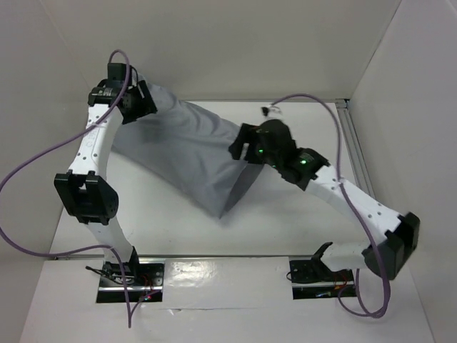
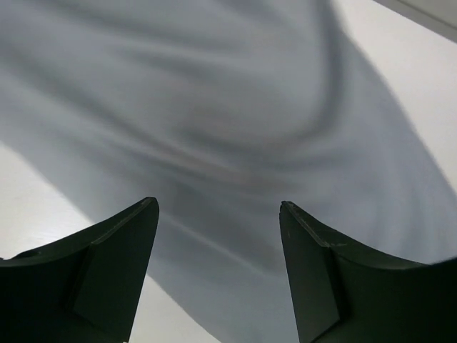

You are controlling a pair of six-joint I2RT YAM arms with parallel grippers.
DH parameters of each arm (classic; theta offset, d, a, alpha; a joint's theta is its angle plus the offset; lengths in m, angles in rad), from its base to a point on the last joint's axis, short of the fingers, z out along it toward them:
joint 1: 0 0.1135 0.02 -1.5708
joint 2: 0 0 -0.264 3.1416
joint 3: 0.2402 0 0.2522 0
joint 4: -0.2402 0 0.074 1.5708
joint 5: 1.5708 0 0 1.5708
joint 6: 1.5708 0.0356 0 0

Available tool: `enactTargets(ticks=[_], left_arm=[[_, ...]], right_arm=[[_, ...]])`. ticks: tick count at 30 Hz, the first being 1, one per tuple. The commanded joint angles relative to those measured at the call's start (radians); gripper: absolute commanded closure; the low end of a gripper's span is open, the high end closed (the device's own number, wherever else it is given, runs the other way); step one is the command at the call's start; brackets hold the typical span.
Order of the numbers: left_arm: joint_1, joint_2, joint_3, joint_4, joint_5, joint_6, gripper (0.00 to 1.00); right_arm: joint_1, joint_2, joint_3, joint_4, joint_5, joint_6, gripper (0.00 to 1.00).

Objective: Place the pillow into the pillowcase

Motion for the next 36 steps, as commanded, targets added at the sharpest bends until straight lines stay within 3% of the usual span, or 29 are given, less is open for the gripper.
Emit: enactTargets(ticks=[1, 3, 5, 11, 16, 22, 27, 31, 36], left_arm=[[0.062, 0.01, -0.063, 0.056, -0.159, -0.006, 0.19], [0.075, 0.01, -0.147, 0.103, -0.245, -0.015, 0.22], [0.087, 0.032, -0.193, 0.117, -0.233, -0.031, 0.23], [0.073, 0.072, -0.258, 0.129, -0.168, -0.068, 0.26], [0.036, 0.023, -0.373, 0.129, -0.121, -0.068, 0.26], [-0.161, -0.051, -0.514, 0.139, -0.087, -0.087, 0.27], [-0.293, 0.027, -0.461, 0.154, -0.076, -0.081, 0.27], [-0.375, 0.185, -0.22, 0.097, -0.024, -0.029, 0.27], [-0.514, 0.224, -0.083, 0.039, -0.012, -0.029, 0.26]], right_arm=[[0.173, 0.152, 0.076, 0.073, 0.044, -0.068, 0.21], [0.241, 0.194, 0.052, 0.177, 0.024, -0.046, 0.21], [0.241, 0.269, 0.042, 0.24, -0.024, -0.021, 0.21], [0.068, 0.465, 0.012, 0.292, -0.117, 0.068, 0.24], [-0.082, 0.504, -0.03, 0.127, -0.029, 0.1, 0.24], [-0.237, 0.426, -0.109, 0.044, 0.06, 0.056, 0.24], [-0.284, 0.378, -0.11, 0.044, 0.111, 0.005, 0.24], [-0.307, 0.398, -0.018, -0.008, 0.154, -0.022, 0.23], [-0.365, 0.389, 0.105, -0.042, 0.185, -0.076, 0.2]])
